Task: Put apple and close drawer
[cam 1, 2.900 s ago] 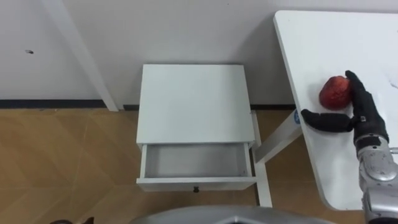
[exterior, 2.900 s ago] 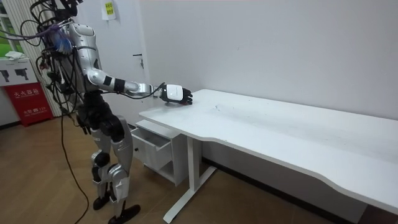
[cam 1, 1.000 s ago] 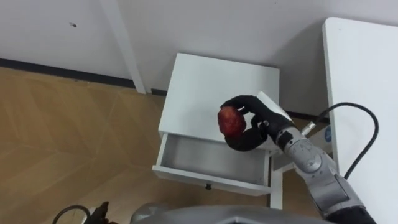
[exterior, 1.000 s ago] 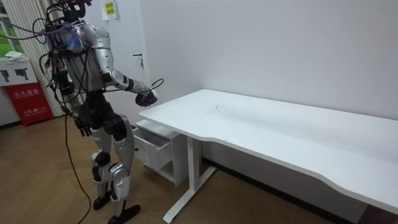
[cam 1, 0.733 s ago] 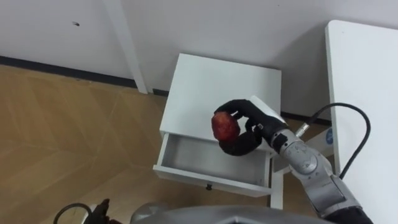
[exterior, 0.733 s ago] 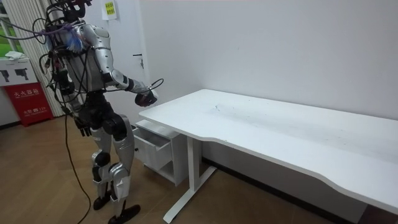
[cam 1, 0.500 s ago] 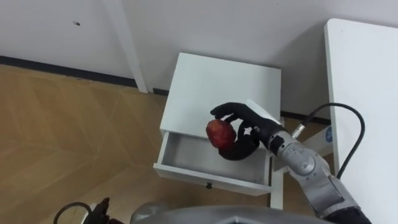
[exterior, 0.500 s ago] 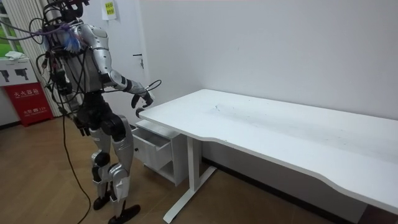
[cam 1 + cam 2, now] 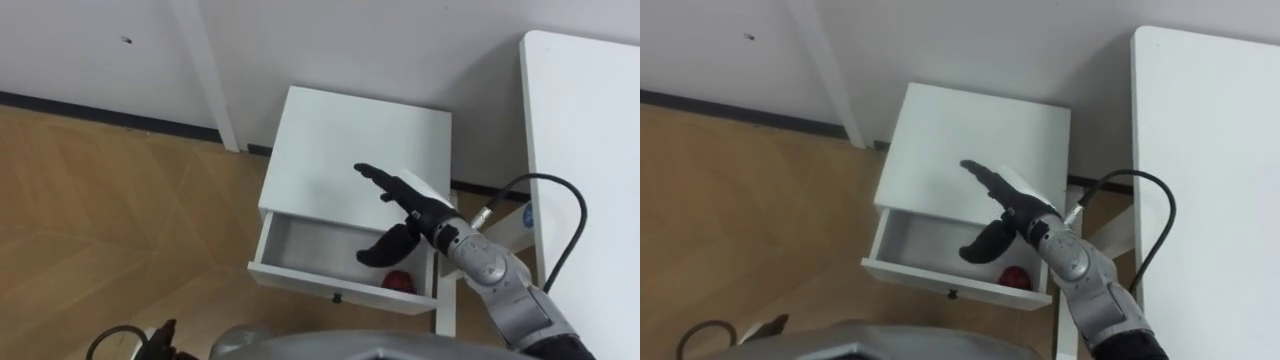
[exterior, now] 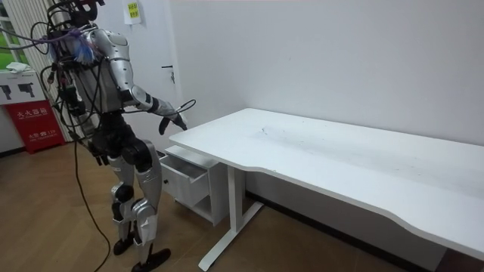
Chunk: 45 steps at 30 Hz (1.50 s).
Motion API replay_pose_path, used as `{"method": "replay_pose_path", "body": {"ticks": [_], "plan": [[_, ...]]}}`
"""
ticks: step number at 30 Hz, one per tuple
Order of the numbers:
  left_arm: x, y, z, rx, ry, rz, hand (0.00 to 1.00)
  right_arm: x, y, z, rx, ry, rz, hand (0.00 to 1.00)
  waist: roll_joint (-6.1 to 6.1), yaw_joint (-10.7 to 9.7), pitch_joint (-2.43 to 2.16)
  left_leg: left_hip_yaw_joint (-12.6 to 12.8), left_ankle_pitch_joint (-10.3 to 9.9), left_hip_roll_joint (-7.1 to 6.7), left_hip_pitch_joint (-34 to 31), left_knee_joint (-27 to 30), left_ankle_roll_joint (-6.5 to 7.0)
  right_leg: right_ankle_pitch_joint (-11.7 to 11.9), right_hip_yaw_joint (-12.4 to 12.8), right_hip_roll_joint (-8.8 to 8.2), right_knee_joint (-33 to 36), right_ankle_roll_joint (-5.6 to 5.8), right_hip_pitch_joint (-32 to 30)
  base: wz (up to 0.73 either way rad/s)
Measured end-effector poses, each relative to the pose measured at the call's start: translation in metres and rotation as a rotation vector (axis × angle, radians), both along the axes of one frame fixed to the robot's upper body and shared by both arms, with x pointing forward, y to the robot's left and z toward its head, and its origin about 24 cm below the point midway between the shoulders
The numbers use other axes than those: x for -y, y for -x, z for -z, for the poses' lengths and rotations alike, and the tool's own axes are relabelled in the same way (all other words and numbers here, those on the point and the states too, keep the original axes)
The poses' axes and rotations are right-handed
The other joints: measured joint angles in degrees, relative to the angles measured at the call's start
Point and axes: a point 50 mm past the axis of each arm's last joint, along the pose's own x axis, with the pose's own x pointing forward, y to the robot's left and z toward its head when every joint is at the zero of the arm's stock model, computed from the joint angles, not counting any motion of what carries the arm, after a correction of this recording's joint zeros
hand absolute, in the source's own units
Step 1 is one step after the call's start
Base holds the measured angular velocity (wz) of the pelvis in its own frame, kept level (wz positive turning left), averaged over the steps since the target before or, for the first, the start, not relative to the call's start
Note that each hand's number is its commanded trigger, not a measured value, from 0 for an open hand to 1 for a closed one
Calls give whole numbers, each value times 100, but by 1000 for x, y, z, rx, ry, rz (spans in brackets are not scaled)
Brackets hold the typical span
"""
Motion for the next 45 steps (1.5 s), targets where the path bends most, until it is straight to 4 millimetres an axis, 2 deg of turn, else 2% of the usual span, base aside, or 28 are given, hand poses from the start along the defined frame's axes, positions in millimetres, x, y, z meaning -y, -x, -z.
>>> {"method": "replay_pose_path", "body": {"ticks": [6, 10, 15, 18, 19, 20, 21, 22, 23, 24, 25, 26, 27, 28, 29, 31, 33, 34, 35, 36, 37, 38, 39, 40, 41, 42, 43, 45], "plan": [[0, 3, 0, -17, 1, -5, 0, 4, 4, 7, -42, 13, 8, 0, 21, -14, -5, 0, -4, 3, 6, 20, 4, 0, -2, -1, 2, 0, 10, 0], [-1, 4, 0, -19, -2, -8, 0, 11, 11, 20, -103, 29, 36, 0, 21, -25, -14, -14, -4, -1, 14, 21, 5, 0, -22, -7, 3, 0, 26, 1], [-1, 9, 1, -25, -1, -29, 0, 42, 37, 53, -247, 69, 225, 0, 11, -93, -50, -58, -21, -43, 53, 31, 35, -4, -77, -54, 1, 21, 103, 6], [-2, 15, 1, -44, -2, -37, 0, 67, 61, 71, -340, 79, 411, 0, 24, -204, -67, -55, -60, -83, 41, 103, 88, -28, -125, -148, 54, 68, 114, 7], [-1, 17, 2, -52, 0, -39, 0, 78, 72, 76, -373, 94, 486, 0, 57, -311, -67, -14, -128, -86, -5, 223, 126, -75, -166, -195, 220, 144, 70, 30], [0, 18, 3, -64, 3, -45, 0, 86, 81, 79, -391, 123, 520, 0, 97, -375, -91, 60, -186, -96, -75, 344, 190, -128, -232, -281, 546, 220, -57, 34], [1, 14, 3, -56, 5, -47, 0, 89, 85, 80, -398, 128, 545, 0, 130, -391, -99, 102, -204, -92, -86, 376, 221, -140, -229, -332, 798, 239, -167, 36], [1, 11, 3, -48, 5, -51, 0, 96, 94, 83, -419, 135, 606, 0, 197, -427, -93, 172, -229, -105, -92, 415, 288, -151, -208, -480, 1618, 257, -528, 31], [-2, 9, 2, -39, -2, -56, 0, 103, 102, 86, -437, 149, 665, 0, 217, -503, -93, 169, -212, -257, -60, 421, 406, -63, -141, -756, 2730, 308, -1041, 35], [-4, 8, 1, -37, -7, -57, 0, 110, 108, 86, -441, 150, 717, 0, 204, -558, -97, 159, -217, -312, -31, 432, 475, 65, 1, -898, 3289, 306, -1317, 37], [-7, 9, 1, -37, -15, -71, 0, 123, 114, 83, -417, 143, 808, 0, 250, -658, -86, 150, -266, -439, 33, 565, 609, 720, 326, -1086, 4291, 295, -1903, 18], [-9, 7, 0, -33, -20, -68, 0, 135, 120, 82, -423, 184, 838, 0, 441, -683, -90, 151, -350, -405, -11, 699, 734, 1588, 717, -1047, 5139, 308, -2517, 7], [-12, 5, -1, -27, -27, -65, 0, 137, 124, 82, -433, 190, 854, 0, 481, -703, -75, 156, -390, -406, -67, 794, 799, 1703, 859, -1040, 5819, 216, -2885, 0], [-19, 4, -3, -24, -46, -67, 0, 138, 131, 84, -460, 195, 869, 0, 518, -786, -53, 149, -439, -383, -184, 970, 873, 1443, 996, -1021, 7446, 104, -3617, 9], [-26, 4, -5, -26, -62, -67, 0, 137, 143, 87, -506, 195, 887, 0, 596, -804, -28, 113, -480, -302, -278, 1097, 914, 1130, 1020, -901, 8733, 84, -4204, 17], [-28, 0, -6, -35, -73, -72, 0, 137, 165, 91, -592, 213, 924, 0, 669, -888, 4, 78, -546, -229, -335, 1185, 945, 844, 1007, -835, 9552, 67, -4659, 15], [-28, 11, -5, -76, -75, -85, 0, 135, 182, 94, -672, 230, 956, 0, 686, -977, 22, 71, -589, -229, -285, 1217, 1006, 712, 1029, -873, 9279, 110, -4628, 3], [-28, 19, -4, -96, -74, -94, 0, 135, 190, 94, -704, 233, 977, 0, 661, -999, 16, 74, -629, -244, -254, 1225, 1015, 682, 1022, -928, 8554, 146, -4359, 0], [-28, 25, -4, -115, -75, -98, 0, 135, 195, 94, -723, 226, 1006, 0, 628, -990, 22, 83, -646, -269, -243, 1224, 1020, 660, 999, -956, 7459, 194, -3934, -3], [-28, 27, -4, -121, -76, -100, 0, 135, 196, 94, -729, 226, 1013, 0, 603, -975, 20, 86, -647, -275, -242, 1223, 1020, 628, 978, -934, 6791, 265, -3683, -6], [-29, 31, -5, -128, -79, -103, 0, 134, 196, 95, -736, 226, 1018, 0, 560, -953, 22, 84, -671, -281, -245, 1198, 970, 575, 868, -858, 5457, 350, -3107, -14], [-30, 32, -5, -131, -81, -109, 0, 134, 195, 95, -734, 225, 1020, 0, 500, -892, 3, 98, -654, -280, -239, 1091, 877, 549, 822, -735, 4134, 391, -2564, -16], [-30, 32, -5, -128, -82, -114, 0, 134, 193, 95, -730, 223, 1019, 0, 451, -857, -5, 135, -618, -282, -227, 1004, 783, 546, 794, -677, 3571, 394, -2336, -29], [-31, 30, -5, -121, -90, -113, 0, 132, 188, 96, -717, 228, 1012, 0, 353, -757, 2, 206, -531, -284, -148, 751, 579, 545, 787, -529, 2646, 398, -1932, -34], [-32, 29, -6, -113, -103, -116, 0, 130, 182, 97, -698, 237, 1001, 0, 268, -695, -41, 250, -429, -282, -68, 498, 407, 538, 833, -380, 1875, 407, -1611, -37], [-32, 27, -6, -104, -110, -122, 0, 129, 177, 97, -685, 234, 1001, 0, 235, -658, -46, 291, -388, -283, -26, 389, 345, 536, 877, -318, 1557, 411, -1451, -34], [-32, 24, -6, -88, -117, -141, 0, 128, 168, 97, -663, 228, 1000, 0, 128, -586, -40, 361, -317, -283, 54, 221, 316, 532, 897, -238, 965, 420, -1138, -35], [-32, 20, -6, -75, -123, -150, 0, 128, 150, 96, -605, 204, 999, 0, -10, -476, -47, 446, -290, -282, 203, 49, 350, 534, 884, -120, 146, 418, -622, -35]]}}
